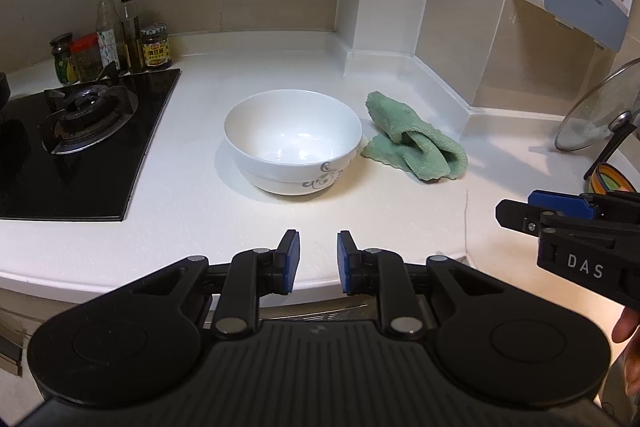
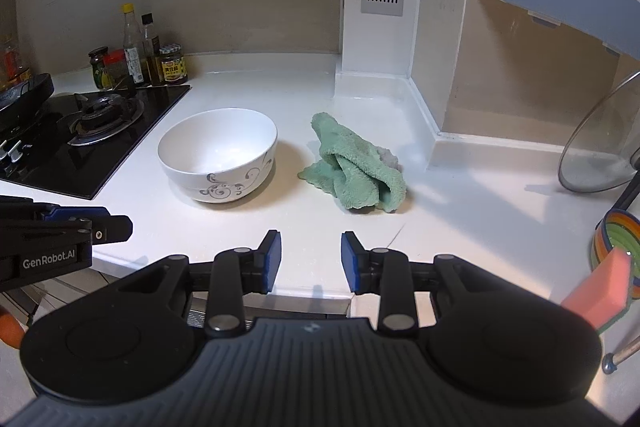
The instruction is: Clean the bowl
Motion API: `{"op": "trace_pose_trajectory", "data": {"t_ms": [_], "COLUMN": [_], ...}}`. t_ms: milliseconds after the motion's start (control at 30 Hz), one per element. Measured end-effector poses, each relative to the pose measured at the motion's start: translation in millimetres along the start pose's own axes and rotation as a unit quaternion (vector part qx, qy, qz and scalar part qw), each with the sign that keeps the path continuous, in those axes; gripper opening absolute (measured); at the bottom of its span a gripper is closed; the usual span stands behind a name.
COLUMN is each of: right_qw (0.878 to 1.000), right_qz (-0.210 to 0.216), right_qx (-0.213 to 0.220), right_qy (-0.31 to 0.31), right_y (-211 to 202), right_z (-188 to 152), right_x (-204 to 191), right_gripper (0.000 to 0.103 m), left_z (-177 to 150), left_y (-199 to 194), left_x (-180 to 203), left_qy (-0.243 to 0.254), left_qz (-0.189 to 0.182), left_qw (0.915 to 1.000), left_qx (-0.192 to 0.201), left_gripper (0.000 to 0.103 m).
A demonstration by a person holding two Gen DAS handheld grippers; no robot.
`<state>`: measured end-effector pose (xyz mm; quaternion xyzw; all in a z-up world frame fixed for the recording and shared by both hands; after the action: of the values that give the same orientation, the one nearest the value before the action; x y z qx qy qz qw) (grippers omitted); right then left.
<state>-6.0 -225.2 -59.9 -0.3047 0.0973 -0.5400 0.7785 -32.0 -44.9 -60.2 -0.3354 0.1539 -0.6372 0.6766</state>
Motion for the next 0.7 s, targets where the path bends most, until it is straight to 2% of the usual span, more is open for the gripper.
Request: {"op": "trace_pose_trajectory", "data": {"t_ms": [700], "right_qw": [1.000], "right_qz": [-0.002], "right_qx": [0.004], "right_qy": [0.013], "right_y": [-8.1], "right_z": [-5.5], "right_x": [7.8], "right_gripper": [0.028], "left_z": [3.1], "left_y": [-4.1], "left_x": [7.8], "left_qy": [0.004], "left_qz": [0.001], "left_qw": [1.0000], "left_qx": [0.000], "left_gripper": [0.023]}}
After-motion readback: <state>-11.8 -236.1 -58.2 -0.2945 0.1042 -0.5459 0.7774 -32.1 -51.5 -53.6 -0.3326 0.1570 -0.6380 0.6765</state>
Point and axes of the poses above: each gripper's, at about its wrist camera, not at the fingertips, and y roughly the way its jaws point, x to its right, z to its top, the point moved 4 cm from there along y, roughly the way its jaws point, and after that the axes turned 12 degrees about -y, right-handed, at the moved point
